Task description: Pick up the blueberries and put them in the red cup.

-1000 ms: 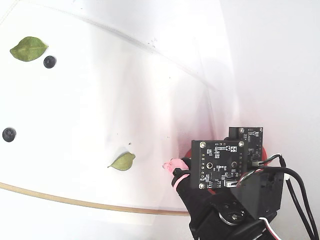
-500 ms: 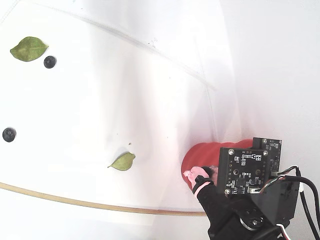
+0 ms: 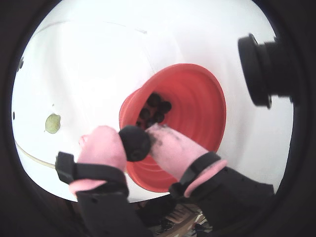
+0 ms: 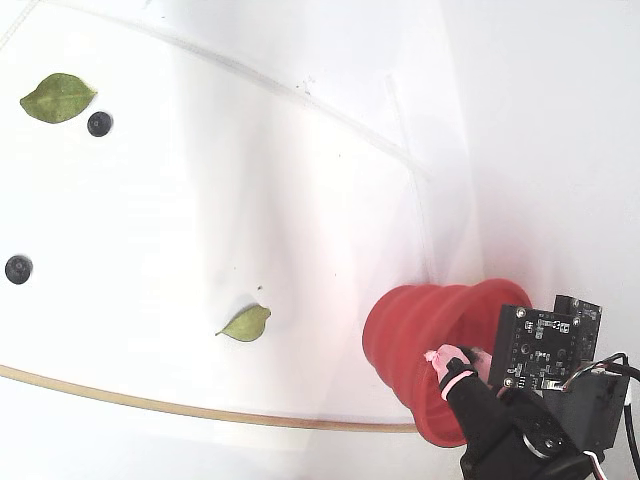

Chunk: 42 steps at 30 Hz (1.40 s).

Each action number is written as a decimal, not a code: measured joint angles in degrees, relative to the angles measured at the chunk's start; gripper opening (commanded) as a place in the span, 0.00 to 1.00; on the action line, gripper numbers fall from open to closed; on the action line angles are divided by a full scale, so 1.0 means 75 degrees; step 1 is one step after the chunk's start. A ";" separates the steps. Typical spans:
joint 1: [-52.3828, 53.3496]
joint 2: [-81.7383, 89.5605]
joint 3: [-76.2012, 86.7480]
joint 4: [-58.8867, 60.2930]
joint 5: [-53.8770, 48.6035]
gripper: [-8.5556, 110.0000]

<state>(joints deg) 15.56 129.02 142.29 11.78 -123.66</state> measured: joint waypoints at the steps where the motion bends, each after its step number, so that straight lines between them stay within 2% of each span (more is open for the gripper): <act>1: 0.0070 0.0000 0.0000 0.0000 0.0000 0.16; 21: 0.1113 0.0000 -0.0293 0.0000 0.0316 0.17; 26: 0.1289 0.0000 -0.0293 0.0000 0.0305 0.22; 42: 0.0926 0.0000 -0.0293 0.0070 0.0176 0.21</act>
<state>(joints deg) 22.50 129.02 140.10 12.30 -122.34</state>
